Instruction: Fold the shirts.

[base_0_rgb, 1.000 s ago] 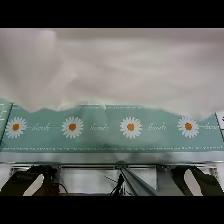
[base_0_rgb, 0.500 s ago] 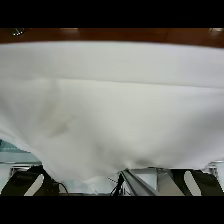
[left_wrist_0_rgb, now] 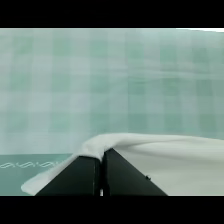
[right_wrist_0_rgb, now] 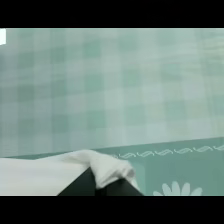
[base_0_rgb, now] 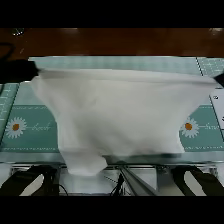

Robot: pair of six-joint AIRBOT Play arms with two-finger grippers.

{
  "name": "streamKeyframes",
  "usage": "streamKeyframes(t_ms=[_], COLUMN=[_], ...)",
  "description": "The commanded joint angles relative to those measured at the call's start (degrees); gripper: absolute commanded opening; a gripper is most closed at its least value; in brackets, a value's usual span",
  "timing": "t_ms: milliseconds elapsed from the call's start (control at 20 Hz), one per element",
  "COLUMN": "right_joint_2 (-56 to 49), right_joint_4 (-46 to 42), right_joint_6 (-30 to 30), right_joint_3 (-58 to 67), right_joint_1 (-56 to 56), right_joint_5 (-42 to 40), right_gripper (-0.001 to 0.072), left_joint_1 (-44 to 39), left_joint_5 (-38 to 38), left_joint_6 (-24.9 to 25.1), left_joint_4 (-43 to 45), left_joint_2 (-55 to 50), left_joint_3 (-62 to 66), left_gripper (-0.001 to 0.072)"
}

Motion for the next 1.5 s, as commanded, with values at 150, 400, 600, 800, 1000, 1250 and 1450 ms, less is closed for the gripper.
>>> streamKeyframes(t_ms=[150,400,600,800,1000,1250,1450], right_joint_2=[-30.69,-45.88,-47.47,-47.36,-47.43,-47.43,-46.49], right_joint_4=[7.43,13.6,13.38,13.42,10.93,14.27,14.56], right_joint_6=[-3.21,-2.47,-2.14,-5.79,-8.68,-8.98,-10.32], right_joint_3=[8.02,20.39,21.81,23.06,18.14,7.17,10.8], right_joint_1=[0.04,0.04,-0.98,-5.14,-5.86,-4.9,-6.82], right_joint_5=[-14.6,-13.16,-9.35,1.84,9.38,5.14,11.96], right_gripper=[0.0022,0.0022,0.0022,0.0022,0.0022,0.0058,0.0624], left_joint_1=[-0.04,-0.22,0.26,3.15,3.58,2.19,6.14], left_joint_5=[22.1,21.44,16.17,4.74,-4.46,-6.8,-19.02], left_joint_6=[-1.22,-5.84,-4.79,0.92,5.11,5.16,7.28], left_joint_4=[-12.26,-15.52,-15.63,-15.65,-15.61,-15.58,-13.09], left_joint_2=[-21.88,-31.58,-32.2,-32.06,-33.86,-36.85,-36.39], left_joint_3=[1.16,4.68,5.09,8.24,5.81,0.02,5.14], left_gripper=[0.0029,0.0029,0.003,0.0031,0.003,0.0049,0.0702])
